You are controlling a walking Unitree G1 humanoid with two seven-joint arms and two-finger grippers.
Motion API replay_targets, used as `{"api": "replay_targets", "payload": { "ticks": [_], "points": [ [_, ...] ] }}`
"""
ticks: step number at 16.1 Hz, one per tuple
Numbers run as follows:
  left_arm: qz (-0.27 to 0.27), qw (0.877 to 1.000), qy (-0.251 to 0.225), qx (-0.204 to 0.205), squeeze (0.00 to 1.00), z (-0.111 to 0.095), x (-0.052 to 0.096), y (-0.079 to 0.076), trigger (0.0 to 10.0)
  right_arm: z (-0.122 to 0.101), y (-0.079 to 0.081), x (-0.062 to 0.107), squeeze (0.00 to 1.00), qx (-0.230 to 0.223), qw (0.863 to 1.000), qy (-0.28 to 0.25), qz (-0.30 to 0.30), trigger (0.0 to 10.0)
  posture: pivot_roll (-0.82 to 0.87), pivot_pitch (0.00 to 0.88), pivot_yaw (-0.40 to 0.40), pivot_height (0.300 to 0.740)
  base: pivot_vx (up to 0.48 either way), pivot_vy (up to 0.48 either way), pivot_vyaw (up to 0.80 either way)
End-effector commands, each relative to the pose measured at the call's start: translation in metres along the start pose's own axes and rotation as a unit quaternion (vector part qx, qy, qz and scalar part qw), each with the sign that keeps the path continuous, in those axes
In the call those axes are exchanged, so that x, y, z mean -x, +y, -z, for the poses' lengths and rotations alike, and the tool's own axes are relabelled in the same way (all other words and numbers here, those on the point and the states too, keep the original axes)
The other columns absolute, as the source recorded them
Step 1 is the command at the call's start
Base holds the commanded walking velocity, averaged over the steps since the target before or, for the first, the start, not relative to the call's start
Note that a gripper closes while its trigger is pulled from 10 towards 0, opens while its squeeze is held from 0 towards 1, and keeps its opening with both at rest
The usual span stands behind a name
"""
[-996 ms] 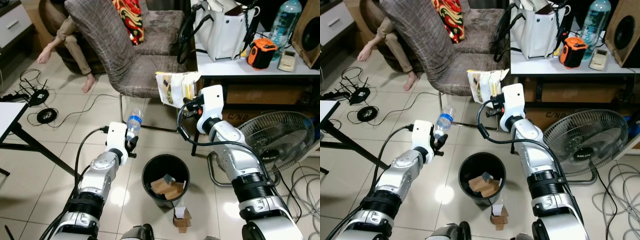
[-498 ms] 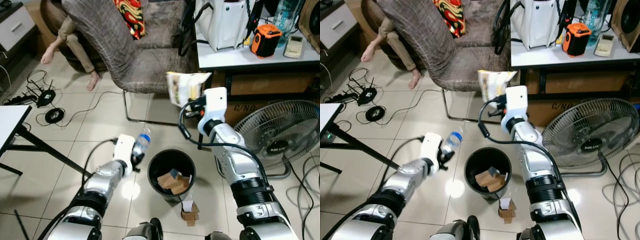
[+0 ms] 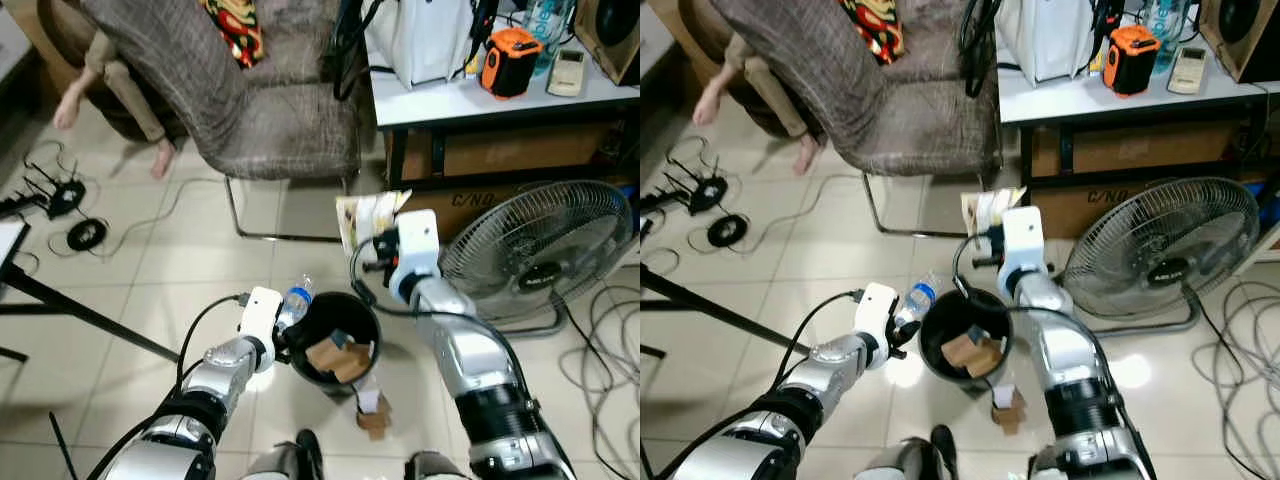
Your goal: Picking trash to rubbish bin
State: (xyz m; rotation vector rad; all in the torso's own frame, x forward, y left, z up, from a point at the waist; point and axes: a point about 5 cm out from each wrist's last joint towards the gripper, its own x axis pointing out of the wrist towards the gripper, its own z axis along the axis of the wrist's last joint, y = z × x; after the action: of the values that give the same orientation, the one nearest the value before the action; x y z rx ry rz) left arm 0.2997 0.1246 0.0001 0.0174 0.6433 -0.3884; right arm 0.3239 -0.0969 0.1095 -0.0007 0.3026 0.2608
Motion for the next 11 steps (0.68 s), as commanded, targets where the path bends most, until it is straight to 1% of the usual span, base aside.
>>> {"api": "replay_targets", "payload": {
  "ticks": [1, 2, 3, 5, 8, 9, 11],
  "points": [
    [-0.007, 1.000, 0.019, 0.009, 0.00, 0.016, 0.002, -0.001, 10.0, 0.016, 0.010, 0.006, 0.00, -0.006, 0.999, 0.041, -0.018, 10.0, -0.21, 0.262, 0.169, 0.740, 0.000, 0.000, 0.00],
    [-0.003, 1.000, 0.023, 0.011, 0.00, 0.022, 0.001, -0.006, 10.0, 0.036, 0.012, 0.013, 0.00, -0.017, 0.996, 0.082, -0.024, 10.0, -0.21, 0.272, 0.163, 0.740, 0.000, 0.000, 0.00],
    [-0.002, 1.000, 0.024, 0.011, 0.00, 0.022, 0.001, -0.007, 10.0, 0.038, 0.012, 0.014, 0.00, -0.016, 0.996, 0.086, -0.024, 10.0, -0.21, 0.272, 0.163, 0.740, 0.000, 0.000, 0.00],
    [-0.003, 0.999, 0.030, 0.017, 0.00, 0.030, 0.001, -0.011, 10.0, 0.052, 0.011, 0.021, 0.00, -0.015, 0.993, 0.112, -0.028, 10.0, -0.23, 0.303, 0.150, 0.740, 0.000, 0.000, 0.00],
    [-0.007, 0.999, 0.033, 0.032, 0.00, 0.039, 0.002, -0.015, 10.0, 0.056, 0.006, 0.028, 0.00, 0.000, 0.991, 0.130, -0.023, 10.0, -0.25, 0.329, 0.132, 0.740, 0.000, 0.000, 0.00],
    [-0.012, 0.999, 0.027, 0.045, 0.00, 0.041, 0.002, -0.018, 10.0, 0.056, 0.004, 0.032, 0.00, 0.006, 0.990, 0.137, -0.022, 10.0, -0.26, 0.336, 0.120, 0.740, 0.000, 0.000, 0.00],
    [-0.018, 0.998, 0.026, 0.054, 0.00, 0.042, 0.002, -0.018, 10.0, 0.055, 0.004, 0.033, 0.00, 0.008, 0.990, 0.139, -0.026, 10.0, -0.26, 0.340, 0.112, 0.740, 0.000, 0.000, 0.00]
  ]
}}
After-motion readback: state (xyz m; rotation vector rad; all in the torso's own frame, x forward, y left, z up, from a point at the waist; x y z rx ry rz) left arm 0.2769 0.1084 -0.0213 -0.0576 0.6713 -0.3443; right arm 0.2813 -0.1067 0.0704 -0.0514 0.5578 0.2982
